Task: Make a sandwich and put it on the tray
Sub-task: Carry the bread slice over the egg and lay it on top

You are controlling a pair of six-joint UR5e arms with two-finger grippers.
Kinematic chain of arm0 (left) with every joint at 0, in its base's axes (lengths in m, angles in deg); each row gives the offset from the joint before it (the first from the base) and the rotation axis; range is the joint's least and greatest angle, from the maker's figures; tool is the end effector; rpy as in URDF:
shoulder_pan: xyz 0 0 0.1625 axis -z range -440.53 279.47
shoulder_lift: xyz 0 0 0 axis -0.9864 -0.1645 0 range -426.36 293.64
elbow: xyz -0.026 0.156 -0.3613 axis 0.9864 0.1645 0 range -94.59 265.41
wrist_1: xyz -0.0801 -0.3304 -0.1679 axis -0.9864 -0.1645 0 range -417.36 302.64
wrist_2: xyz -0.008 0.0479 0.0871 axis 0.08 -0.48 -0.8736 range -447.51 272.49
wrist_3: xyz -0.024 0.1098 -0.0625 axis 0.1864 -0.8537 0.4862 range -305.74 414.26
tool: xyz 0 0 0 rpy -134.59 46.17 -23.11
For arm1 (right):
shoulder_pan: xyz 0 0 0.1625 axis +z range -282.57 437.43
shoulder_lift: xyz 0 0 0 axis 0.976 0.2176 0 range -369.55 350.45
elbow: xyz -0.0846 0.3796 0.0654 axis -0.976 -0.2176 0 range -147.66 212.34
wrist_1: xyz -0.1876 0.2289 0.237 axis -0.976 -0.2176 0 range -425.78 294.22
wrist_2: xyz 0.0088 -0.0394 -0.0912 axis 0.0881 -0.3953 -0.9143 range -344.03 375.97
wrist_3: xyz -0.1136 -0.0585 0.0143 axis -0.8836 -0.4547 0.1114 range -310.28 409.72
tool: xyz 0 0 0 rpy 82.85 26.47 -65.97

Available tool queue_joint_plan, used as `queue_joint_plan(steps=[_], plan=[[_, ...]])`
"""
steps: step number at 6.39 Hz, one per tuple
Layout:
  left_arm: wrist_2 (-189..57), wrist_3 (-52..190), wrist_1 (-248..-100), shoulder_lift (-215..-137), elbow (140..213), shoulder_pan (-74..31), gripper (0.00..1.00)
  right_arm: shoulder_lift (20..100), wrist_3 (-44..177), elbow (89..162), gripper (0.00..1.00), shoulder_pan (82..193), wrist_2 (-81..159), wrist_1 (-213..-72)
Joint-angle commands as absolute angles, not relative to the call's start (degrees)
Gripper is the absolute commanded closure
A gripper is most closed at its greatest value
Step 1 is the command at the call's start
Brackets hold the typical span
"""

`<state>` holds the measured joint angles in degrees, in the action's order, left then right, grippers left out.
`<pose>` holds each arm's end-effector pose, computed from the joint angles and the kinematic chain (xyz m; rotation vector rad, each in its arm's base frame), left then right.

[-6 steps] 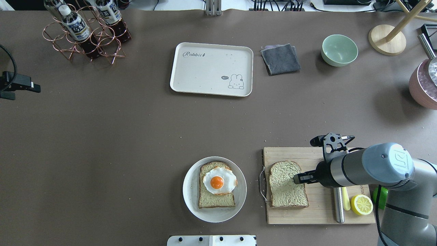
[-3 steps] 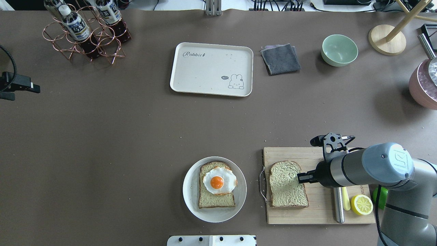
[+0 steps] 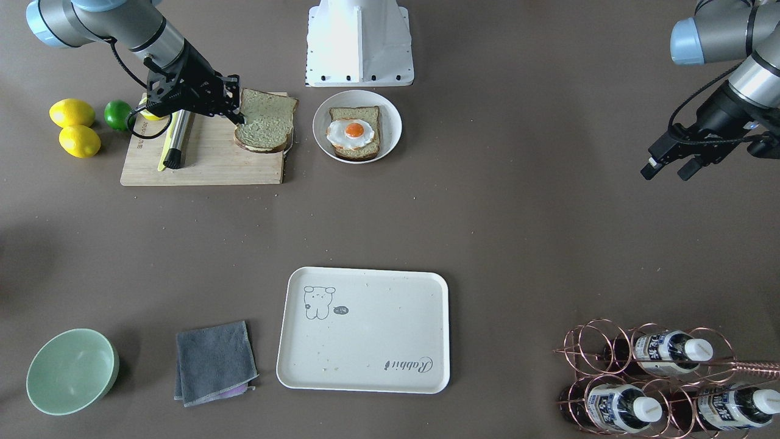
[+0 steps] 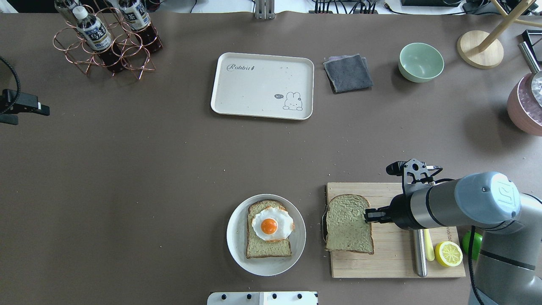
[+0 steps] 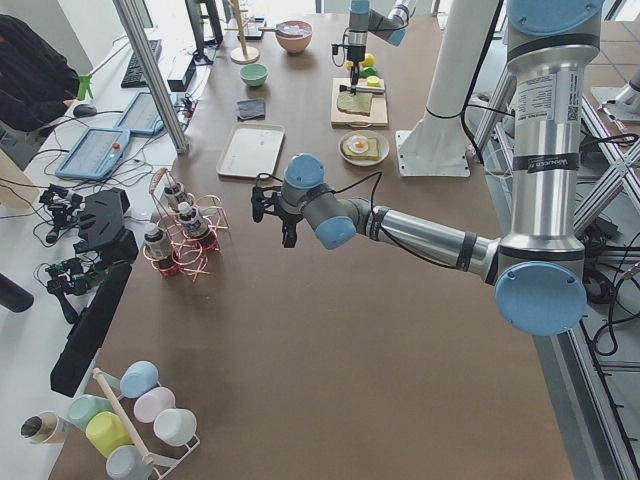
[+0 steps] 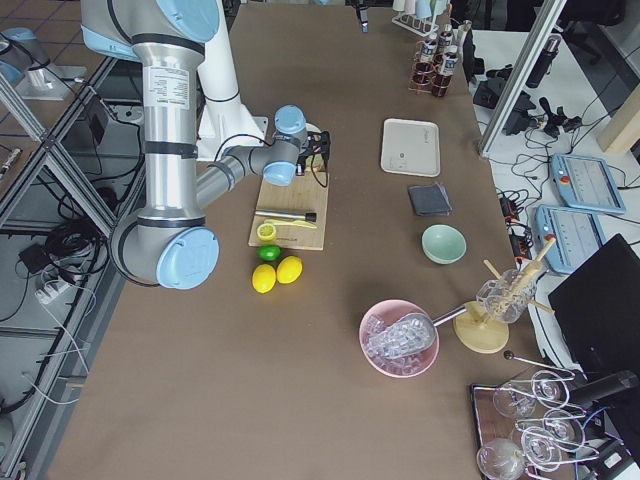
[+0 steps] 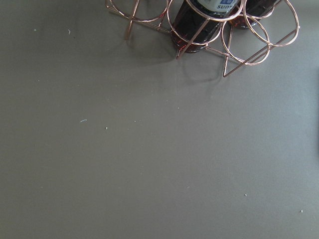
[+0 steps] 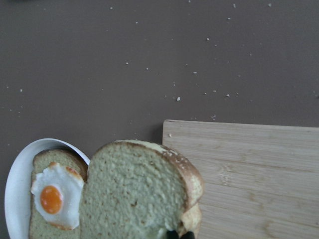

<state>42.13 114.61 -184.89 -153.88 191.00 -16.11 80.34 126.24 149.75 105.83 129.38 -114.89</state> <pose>0.1560 -0.4447 0.4617 0.1801 1.0483 -0.2433 -0.3673 -0.2920 0.3435 0.0852 -1.2235 -0.0169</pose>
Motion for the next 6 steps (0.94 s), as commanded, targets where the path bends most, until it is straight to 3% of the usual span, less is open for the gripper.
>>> queue_joint_plan(steps=[1, 2, 6], plan=[[42.1, 114.6, -184.9, -153.7, 190.6, -16.1, 0.02, 69.5, 131.7, 143.3, 1.00, 105.5, 130.1, -111.7], [42.0, 114.6, -184.9, -153.7, 190.5, -16.1, 0.02, 64.7, 132.2, 139.7, 1.00, 102.9, 127.9, -111.7], [40.3, 114.5, -185.0, -153.8, 190.1, -16.1, 0.02, 63.8, 132.2, 138.4, 1.00, 94.8, 119.4, -112.1]])
